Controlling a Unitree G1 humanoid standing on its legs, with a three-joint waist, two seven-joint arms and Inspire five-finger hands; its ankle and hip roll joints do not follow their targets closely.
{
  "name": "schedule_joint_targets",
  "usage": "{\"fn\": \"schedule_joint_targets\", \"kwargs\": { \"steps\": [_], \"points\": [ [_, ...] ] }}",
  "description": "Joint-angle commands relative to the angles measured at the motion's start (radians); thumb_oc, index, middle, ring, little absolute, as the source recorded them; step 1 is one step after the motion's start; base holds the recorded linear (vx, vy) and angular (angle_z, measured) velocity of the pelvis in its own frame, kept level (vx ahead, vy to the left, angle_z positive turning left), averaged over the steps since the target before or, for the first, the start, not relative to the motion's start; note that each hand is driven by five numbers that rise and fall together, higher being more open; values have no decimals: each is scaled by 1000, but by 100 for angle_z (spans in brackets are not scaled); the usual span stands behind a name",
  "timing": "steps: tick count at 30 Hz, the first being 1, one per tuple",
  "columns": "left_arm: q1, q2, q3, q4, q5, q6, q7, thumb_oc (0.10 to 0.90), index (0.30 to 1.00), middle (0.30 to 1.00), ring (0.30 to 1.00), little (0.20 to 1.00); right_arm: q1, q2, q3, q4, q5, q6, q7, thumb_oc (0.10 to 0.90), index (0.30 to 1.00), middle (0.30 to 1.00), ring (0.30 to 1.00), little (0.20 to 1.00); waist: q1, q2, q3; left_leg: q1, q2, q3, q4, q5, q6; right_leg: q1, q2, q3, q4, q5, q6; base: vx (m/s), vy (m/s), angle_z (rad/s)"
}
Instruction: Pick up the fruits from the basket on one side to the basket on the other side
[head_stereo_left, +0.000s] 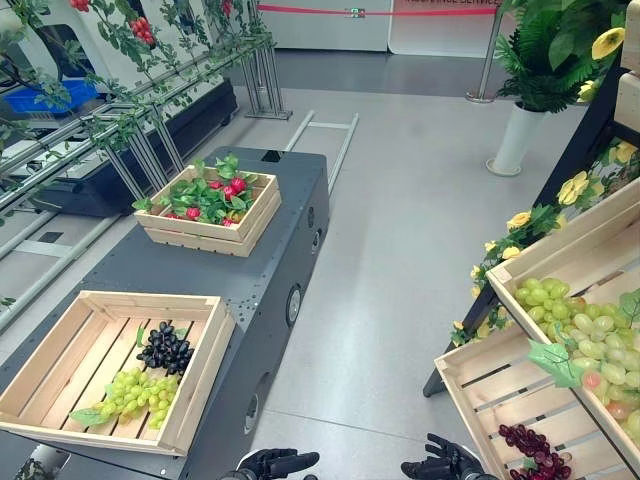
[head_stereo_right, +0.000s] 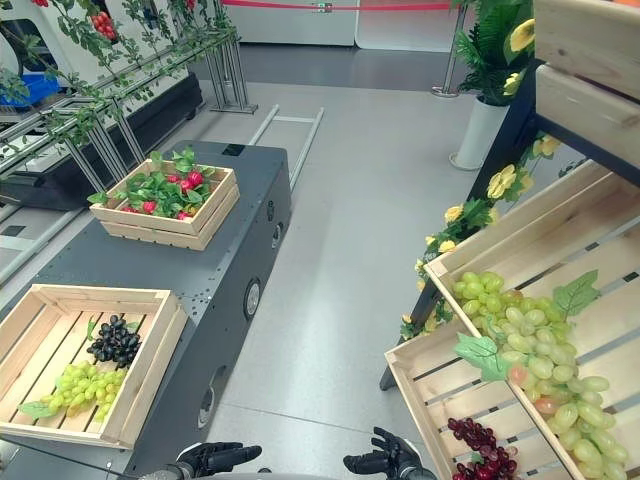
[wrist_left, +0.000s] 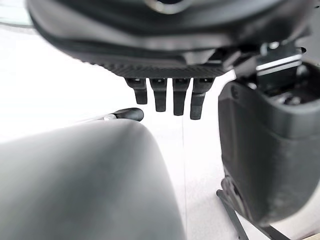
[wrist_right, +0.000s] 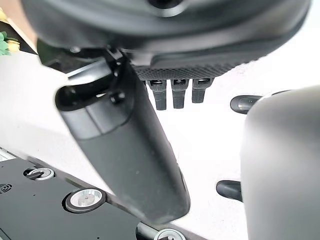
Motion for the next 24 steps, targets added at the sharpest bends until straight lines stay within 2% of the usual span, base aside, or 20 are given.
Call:
{"fn": "schedule_joint_targets", "kwargs": {
  "steps": [1, 6, 16, 24],
  "points": [
    [-86, -38, -5, 29, -1, -36, 4, 800, 900, 900, 900, 900, -64, 10, 23, 12, 40, -79, -37, 800, 900, 900, 900, 900, -2, -13, -12, 18, -82, -35, 8, -81, 46, -45, 60, 31, 12, 50, -56, -1, 1, -5],
    [-93, -43, -11, 53, -1, -21, -24, 800, 900, 900, 900, 900, -71, 10, 27, 23, 47, -88, -36, 800, 900, 900, 900, 900, -9, -14, -15, 8, -81, -20, 11, -81, 48, -59, 64, 38, 16, 51, -58, -23, 3, -6],
    [-106, -45, -4, 72, -13, -23, 15, 800, 900, 900, 900, 900, -87, 4, 25, 43, 39, -87, -26, 800, 900, 900, 900, 900, -21, -11, -21, 12, -76, -2, 6, -80, 48, -60, 77, 59, 10, 54, -63, -4, -17, -7],
    [-94, -38, 28, 62, -4, -19, 43, 800, 900, 900, 900, 900, -95, 8, 31, 46, 8, -47, -31, 800, 900, 900, 900, 900, -8, -25, -14, 2, -69, 2, 33, -82, 44, -55, 85, 48, 8, 51, -72, -10, -83, -5]
  ]
}}
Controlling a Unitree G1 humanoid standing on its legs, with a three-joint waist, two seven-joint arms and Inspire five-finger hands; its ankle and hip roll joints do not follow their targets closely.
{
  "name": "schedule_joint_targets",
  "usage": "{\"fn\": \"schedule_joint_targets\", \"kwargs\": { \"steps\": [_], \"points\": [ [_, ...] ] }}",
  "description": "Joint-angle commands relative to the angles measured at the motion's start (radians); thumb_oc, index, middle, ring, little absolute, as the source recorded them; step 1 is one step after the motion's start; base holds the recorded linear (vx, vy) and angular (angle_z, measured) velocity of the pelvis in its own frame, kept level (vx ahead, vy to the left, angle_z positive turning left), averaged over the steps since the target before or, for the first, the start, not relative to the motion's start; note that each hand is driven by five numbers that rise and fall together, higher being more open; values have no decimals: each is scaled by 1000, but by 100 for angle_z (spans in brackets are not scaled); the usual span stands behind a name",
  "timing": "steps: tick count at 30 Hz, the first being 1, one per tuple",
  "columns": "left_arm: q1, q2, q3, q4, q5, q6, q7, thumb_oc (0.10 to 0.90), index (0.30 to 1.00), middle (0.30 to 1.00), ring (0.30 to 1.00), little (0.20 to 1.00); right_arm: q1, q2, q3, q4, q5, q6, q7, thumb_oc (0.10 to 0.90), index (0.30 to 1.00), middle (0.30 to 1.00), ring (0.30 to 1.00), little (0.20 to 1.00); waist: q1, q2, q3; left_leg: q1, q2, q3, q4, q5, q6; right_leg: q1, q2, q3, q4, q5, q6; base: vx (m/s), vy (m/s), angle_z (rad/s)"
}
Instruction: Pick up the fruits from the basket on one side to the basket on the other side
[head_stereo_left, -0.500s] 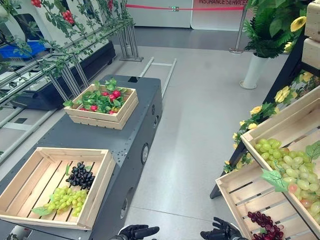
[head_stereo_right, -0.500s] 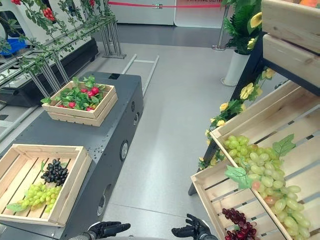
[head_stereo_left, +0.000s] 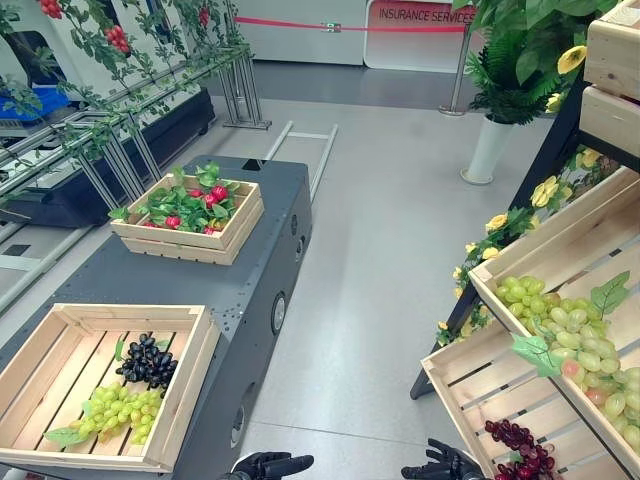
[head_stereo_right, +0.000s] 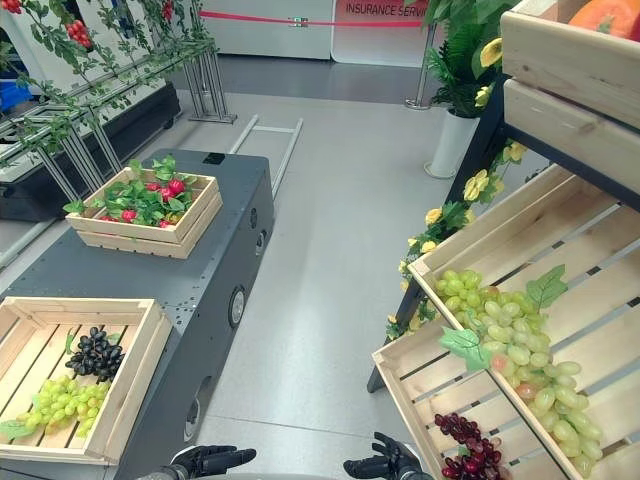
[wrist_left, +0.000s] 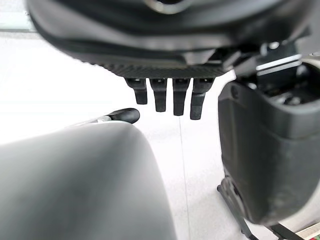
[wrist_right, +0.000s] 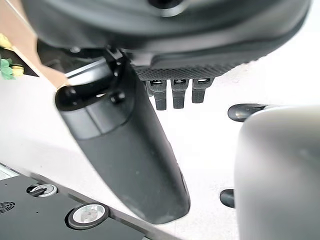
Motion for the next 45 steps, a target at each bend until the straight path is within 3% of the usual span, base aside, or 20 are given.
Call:
{"fn": "schedule_joint_targets", "kwargs": {
  "steps": [1, 13, 17, 19, 24, 26, 30, 32, 35, 39, 41, 43, 45],
  "points": [
    [-94, -48, 30, 39, -9, -25, 29, 800, 900, 900, 900, 900, -92, -3, 34, 3, 7, -29, -31, 800, 900, 900, 900, 900, -4, 2, 17, -12, -69, -47, 41, -74, 36, -40, 85, -20, 8, 40, -80, -32, -147, 1],
    [-91, -42, 78, -30, -70, -70, 78, 800, 900, 900, 900, 900, -84, -39, 60, -29, -64, 33, -17, 800, 900, 900, 900, 900, 51, -35, 71, -146, -78, -131, 186, -58, 4, -49, 80, -60, 5, 56, -95, -36, -94, 15],
    [-106, -48, 65, -30, -49, -62, 86, 800, 900, 900, 900, 900, -87, -46, 62, -21, -74, 12, -33, 800, 900, 900, 900, 900, 39, -24, 82, -141, -13, -36, 80, 7, -20, -56, 87, -116, 5, 38, -100, -38, 64, 34],
    [-121, -57, 53, -26, -42, -49, 84, 800, 900, 900, 900, 900, -83, -49, 63, -44, -66, -6, -30, 800, 900, 900, 900, 900, 19, -18, 94, -138, 57, 75, 20, 58, -47, -57, 79, -172, 5, 31, -99, -20, 158, 71],
    [-142, -82, 24, -7, -17, -26, 86, 800, 900, 900, 900, 900, -85, -37, 60, -52, -15, -12, -66, 800, 900, 900, 900, 900, -1, -6, 111, -130, 119, 207, 2, 72, -78, -40, 53, -266, 7, 23, -85, 57, 251, 85],
    [-144, -96, 18, 12, -32, -48, 100, 800, 900, 900, 900, 900, -87, -31, 56, -34, -34, -22, -65, 800, 900, 900, 900, 900, 3, -4, 106, -125, 112, 189, 2, 60, -71, -38, 31, -276, 13, 24, -73, 129, 385, 50],
    [-148, -81, 27, 3, -36, -40, 98, 800, 900, 900, 900, 900, -87, -31, 52, -39, -48, -32, -64, 800, 900, 900, 900, 900, 33, -9, 95, -84, 44, 137, 8, 11, -30, -29, -50, -280, 39, 41, -23, 164, 376, 0],
    [-155, -68, 23, -7, -54, -37, 85, 800, 900, 900, 900, 900, -90, -31, 46, -57, -46, -26, -63, 800, 900, 900, 900, 900, 38, -10, 92, -85, 25, 129, 10, 12, -11, -46, -71, -285, 57, 57, -12, 122, 400, 29],
    [-170, -44, 34, -36, -90, -11, 80, 800, 900, 900, 900, 900, -81, -36, 38, -103, -45, -10, -65, 800, 900, 900, 900, 900, 45, -5, 103, -77, -7, 124, 35, -18, 14, -71, -137, -280, 148, 87, 8, 126, 356, 31],
    [-179, -24, 30, -66, -96, -44, 101, 800, 900, 900, 900, 900, -83, -46, 38, -127, -46, -36, -54, 800, 900, 900, 900, 900, 76, 3, 121, -78, -51, 95, 50, -51, 42, -84, -199, -285, 287, 131, 31, 111, 285, 27],
    [-174, -21, 26, -98, -89, -48, 109, 800, 900, 900, 900, 900, -86, -45, 45, -162, -44, -43, -64, 800, 900, 900, 900, 900, 80, 10, 129, -75, -66, 70, 42, -53, 56, -116, -189, -265, 361, 135, 30, 61, 188, 27],
    [-171, -17, 15, -130, -95, -54, 117, 800, 900, 900, 900, 900, -83, -46, 57, -205, -36, -47, -65, 800, 900, 900, 900, 900, 68, 14, 133, -87, -71, 43, 43, -43, 70, -145, -142, -230, 359, 131, 11, 36, 49, 62],
    [-166, -3, -13, -189, -90, -68, 115, 800, 900, 900, 900, 900, -60, -48, 72, -281, -28, -61, -81, 800, 900, 900, 900, 900, 42, 6, 137, -97, -92, -35, 50, -38, 80, -176, -56, -150, 296, 89, -13, 111, -39, 72]
  ]
}}
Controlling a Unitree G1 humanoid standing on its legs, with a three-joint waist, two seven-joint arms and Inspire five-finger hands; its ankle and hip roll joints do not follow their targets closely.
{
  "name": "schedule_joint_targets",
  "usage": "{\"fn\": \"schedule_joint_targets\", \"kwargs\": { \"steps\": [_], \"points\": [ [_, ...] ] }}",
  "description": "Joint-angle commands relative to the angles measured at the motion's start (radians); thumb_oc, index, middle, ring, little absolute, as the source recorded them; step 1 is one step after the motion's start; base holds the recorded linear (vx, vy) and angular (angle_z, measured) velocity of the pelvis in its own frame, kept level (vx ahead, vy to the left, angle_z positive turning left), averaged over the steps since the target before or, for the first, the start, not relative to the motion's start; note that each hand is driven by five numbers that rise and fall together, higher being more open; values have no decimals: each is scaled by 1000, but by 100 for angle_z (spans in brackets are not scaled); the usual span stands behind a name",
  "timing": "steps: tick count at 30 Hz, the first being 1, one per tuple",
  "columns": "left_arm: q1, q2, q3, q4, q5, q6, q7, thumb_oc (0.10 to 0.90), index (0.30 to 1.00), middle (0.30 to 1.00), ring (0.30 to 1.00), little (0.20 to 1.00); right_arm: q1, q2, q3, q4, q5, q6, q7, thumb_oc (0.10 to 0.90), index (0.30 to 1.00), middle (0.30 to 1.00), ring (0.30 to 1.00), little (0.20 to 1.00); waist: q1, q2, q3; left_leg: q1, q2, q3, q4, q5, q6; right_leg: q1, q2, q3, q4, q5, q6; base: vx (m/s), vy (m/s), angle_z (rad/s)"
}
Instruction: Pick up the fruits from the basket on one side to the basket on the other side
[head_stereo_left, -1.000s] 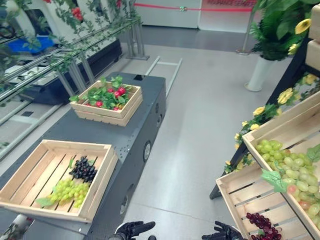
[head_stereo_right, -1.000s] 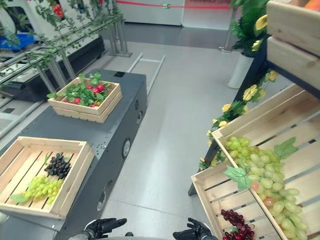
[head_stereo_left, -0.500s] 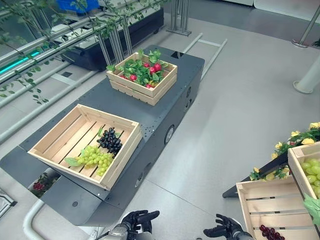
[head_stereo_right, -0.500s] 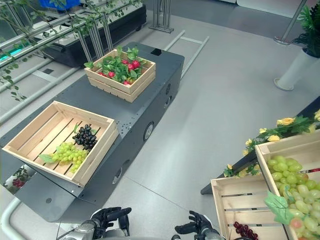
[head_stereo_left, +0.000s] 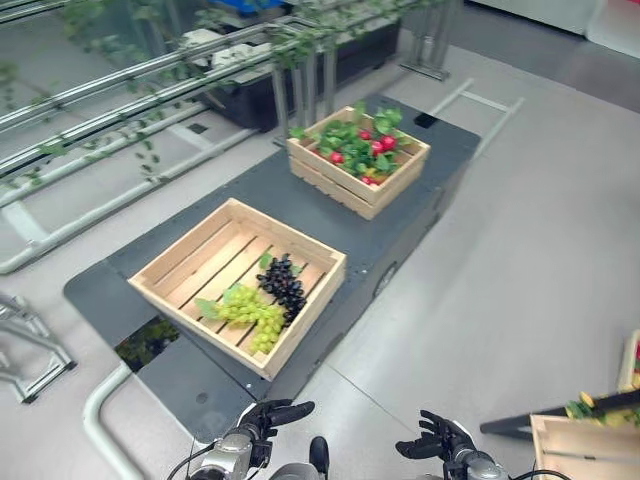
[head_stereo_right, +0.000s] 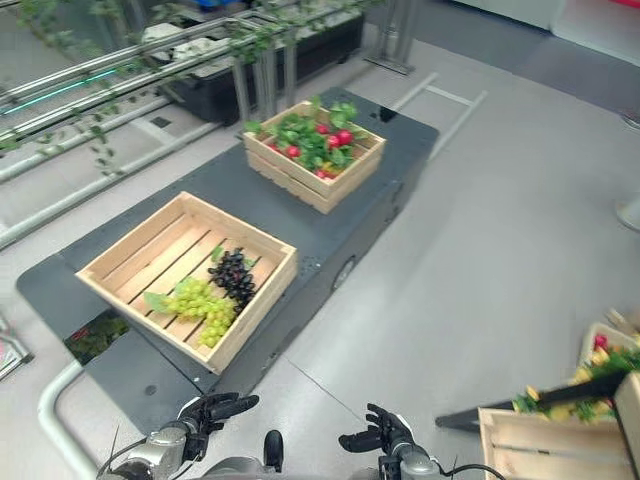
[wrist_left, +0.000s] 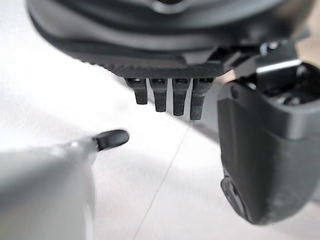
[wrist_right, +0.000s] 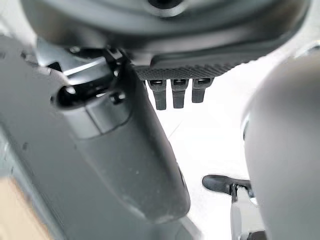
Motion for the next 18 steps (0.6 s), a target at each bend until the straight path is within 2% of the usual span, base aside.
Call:
{"fn": "schedule_joint_targets", "kwargs": {
  "steps": [1, 2, 3, 4, 5, 6, 9, 10, 14, 18],
  "points": [
    [-25, -4, -27, -96, -9, -65, 5, 800, 900, 900, 900, 900, -10, -38, 26, -123, 16, -84, -47, 800, 900, 900, 900, 900, -20, -6, -19, -48, -18, -51, 50, -53, -64, -54, 96, 75, -192, 137, -13, 120, -93, 104],
    [-24, -1, -41, -122, 0, -73, 8, 800, 900, 900, 900, 900, -7, -39, 25, -119, 34, -118, -46, 800, 900, 900, 900, 900, -30, -11, -20, -61, -30, -82, 51, -51, -63, -71, 122, 123, -266, 144, -15, 100, -159, 140],
    [-27, 3, -49, -135, 9, -89, 3, 800, 900, 900, 900, 900, -15, -39, 17, -100, 52, -149, -47, 800, 900, 900, 900, 900, -39, -16, -16, -72, -46, -104, 55, -61, -59, -107, 126, 174, -329, 188, -7, 103, -177, 143],
    [-28, 4, -50, -137, 6, -94, 6, 800, 900, 900, 900, 900, -17, -38, 15, -95, 51, -154, -43, 800, 900, 900, 900, 900, -40, -17, -14, -75, -49, -108, 56, -63, -58, -113, 126, 183, -339, 197, -5, 71, -210, 117],
    [-36, 7, -54, -141, 4, -113, 3, 800, 900, 900, 900, 900, -32, -38, 7, -68, 64, -177, -32, 800, 900, 900, 900, 900, -47, -21, -8, -85, -64, -124, 73, -87, -51, -159, 121, 232, -390, 244, 4, 88, -192, 114],
    [-39, 9, -58, -142, -1, -121, 1, 800, 900, 900, 900, 900, -44, -34, 1, -50, 67, -181, -34, 800, 900, 900, 900, 900, -52, -20, -3, -89, -68, -134, 91, -106, -46, -185, 117, 263, -419, 256, 7, 104, -203, 129],
    [-25, 11, -39, -153, -4, -128, 5, 800, 900, 900, 900, 900, -47, -24, -7, -33, 48, -170, -31, 800, 900, 900, 900, 900, -62, -14, 4, -76, -57, -158, 101, -129, -42, -200, 122, 320, -456, 255, 10, 202, -299, 101],
    [-9, 18, -36, -163, 5, -129, 1, 800, 900, 900, 900, 900, -38, -18, -4, -42, 64, -160, -40, 800, 900, 900, 900, 900, -66, -21, 2, -70, -51, -169, 115, -140, -41, -193, 136, 341, -429, 244, 11, 301, -484, 93],
    [28, 12, -19, -168, -8, -133, 18, 800, 900, 900, 900, 900, -25, -18, -2, -49, 84, -130, -46, 800, 900, 900, 900, 900, -61, -46, -15, -68, -26, -190, 149, -149, -57, -136, 149, 327, -417, 222, 3, 231, -361, 112],
    [40, 4, -1, -208, -28, -128, 22, 800, 900, 900, 900, 900, -4, -29, 10, -77, 58, -61, -30, 800, 900, 900, 900, 900, -55, -73, -36, -56, 21, -190, 192, -143, -92, -70, 168, 285, -422, 187, -43, 237, -339, 26]
  ]
}}
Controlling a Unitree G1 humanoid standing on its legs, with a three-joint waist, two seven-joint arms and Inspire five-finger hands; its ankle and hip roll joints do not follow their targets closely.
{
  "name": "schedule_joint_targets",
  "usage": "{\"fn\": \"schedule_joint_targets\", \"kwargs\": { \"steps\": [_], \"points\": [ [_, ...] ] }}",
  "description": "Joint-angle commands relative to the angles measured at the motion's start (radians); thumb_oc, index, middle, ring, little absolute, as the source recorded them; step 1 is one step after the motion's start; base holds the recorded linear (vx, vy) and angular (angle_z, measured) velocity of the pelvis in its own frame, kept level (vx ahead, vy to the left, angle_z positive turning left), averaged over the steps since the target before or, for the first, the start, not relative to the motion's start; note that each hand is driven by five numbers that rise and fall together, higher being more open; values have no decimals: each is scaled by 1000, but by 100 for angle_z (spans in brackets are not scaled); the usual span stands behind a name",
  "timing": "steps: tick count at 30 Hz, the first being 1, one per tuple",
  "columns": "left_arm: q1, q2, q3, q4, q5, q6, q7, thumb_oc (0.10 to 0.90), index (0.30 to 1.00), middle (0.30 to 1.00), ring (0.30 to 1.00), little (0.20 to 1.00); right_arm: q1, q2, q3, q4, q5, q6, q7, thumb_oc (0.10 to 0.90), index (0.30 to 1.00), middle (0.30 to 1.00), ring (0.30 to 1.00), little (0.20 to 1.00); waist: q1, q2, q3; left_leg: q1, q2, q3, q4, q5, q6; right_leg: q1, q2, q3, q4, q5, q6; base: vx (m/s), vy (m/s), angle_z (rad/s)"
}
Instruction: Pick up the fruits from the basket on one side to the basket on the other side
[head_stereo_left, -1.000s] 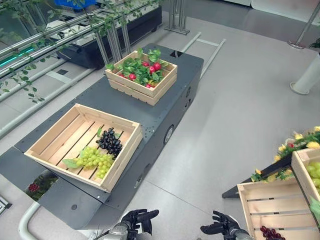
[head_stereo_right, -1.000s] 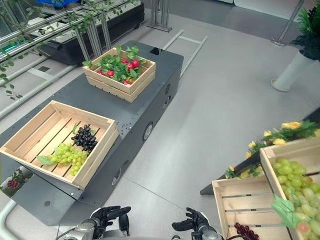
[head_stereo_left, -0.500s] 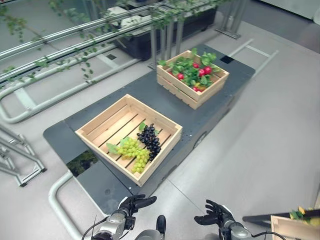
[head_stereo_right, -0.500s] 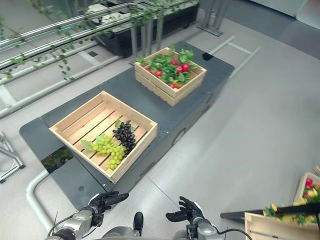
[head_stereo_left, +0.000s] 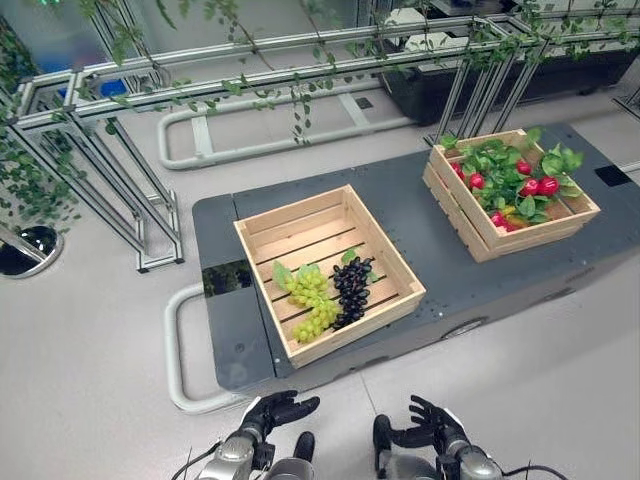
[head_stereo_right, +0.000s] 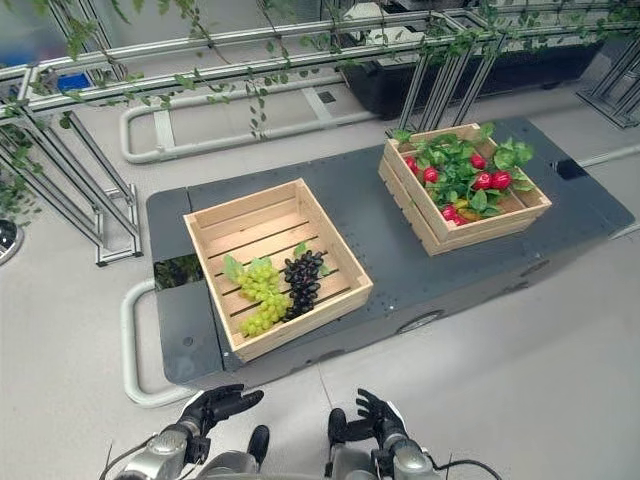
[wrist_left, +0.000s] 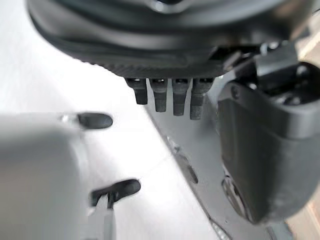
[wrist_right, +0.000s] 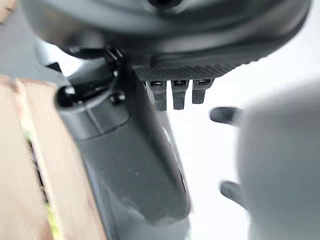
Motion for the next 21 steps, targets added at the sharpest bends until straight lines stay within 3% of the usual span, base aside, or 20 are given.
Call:
{"fn": "schedule_joint_targets", "kwargs": {
  "steps": [1, 4, 7, 10, 11, 12, 14, 17, 18, 21],
  "points": [
    [-75, -2, 24, -109, -27, -62, 11, 800, 900, 900, 900, 900, 19, -37, -7, -81, 43, 21, -19, 800, 900, 900, 900, 900, 1, -41, -48, -49, -56, 35, 119, -38, 62, -9, -59, 12, 51, 11, 33, 134, -272, 38],
    [-80, 1, 17, -135, -26, -73, 6, 800, 900, 900, 900, 900, 23, -43, -5, -91, 45, 39, -23, 800, 900, 900, 900, 900, 7, -47, -43, -86, -48, 41, 181, -25, 52, 12, -55, -20, 44, 3, 18, 96, -202, 31],
    [-84, 22, 5, -208, 7, -100, -21, 800, 900, 900, 900, 900, 34, -60, -10, -96, 49, 44, -33, 800, 900, 900, 900, 900, 1, -36, -22, -149, -37, 88, 279, 12, 34, 27, -50, -61, 36, -12, 0, 49, -114, 52],
    [-95, 50, -15, -289, 71, -139, -87, 800, 900, 900, 900, 900, 27, -74, -16, -80, 51, 43, -42, 800, 900, 900, 900, 900, -6, -16, -6, -140, -11, 124, 190, 31, 18, 30, -51, -77, 38, -26, -1, 8, 44, 45],
    [-104, 66, -31, -320, 113, -157, -113, 800, 900, 900, 900, 900, 21, -82, -21, -73, 59, 41, -42, 800, 900, 900, 900, 900, -11, -4, -1, -128, 11, 140, 109, 63, 6, 31, -47, -80, 36, -30, -1, -9, 195, 28],
    [-131, 99, -76, -374, 176, -179, -152, 800, 900, 900, 900, 900, 4, -96, -26, -58, 70, 35, -37, 800, 900, 900, 900, 900, -18, 19, 6, -122, 45, 150, -11, 129, -16, 33, -40, -79, 28, -36, 1, -19, 192, 44],
    [-170, 130, -115, -408, 230, -193, -196, 800, 900, 900, 900, 900, -6, -105, -29, -52, 67, 28, -33, 800, 900, 900, 900, 900, -24, 29, 14, -132, 56, 150, -45, 152, -25, 34, -46, -82, 22, -41, 4, -16, 257, 50],
    [-245, 205, -204, -517, 255, -120, -352, 800, 900, 900, 900, 900, -5, -125, -27, -53, 59, 33, -58, 800, 900, 900, 900, 900, -45, 53, 16, -116, 36, 147, -46, 136, -23, 19, -72, -84, 25, -41, 14, 12, 342, 10],
    [-275, 271, -247, -605, 264, -88, -425, 800, 900, 900, 900, 900, 3, -136, -31, -39, 81, 31, -63, 800, 900, 900, 900, 900, -50, 62, 19, -111, 24, 137, -38, 133, -25, 20, -90, -92, 35, -37, 28, 34, 227, -10],
    [-324, 371, -273, -737, 203, -33, -523, 800, 900, 900, 900, 900, 23, -138, -54, 11, 70, 8, -37, 800, 900, 900, 900, 900, -59, 78, 2, -62, 10, 143, -69, 109, -6, 32, -113, -98, 32, -30, 54, 120, 238, -11]
  ]
}}
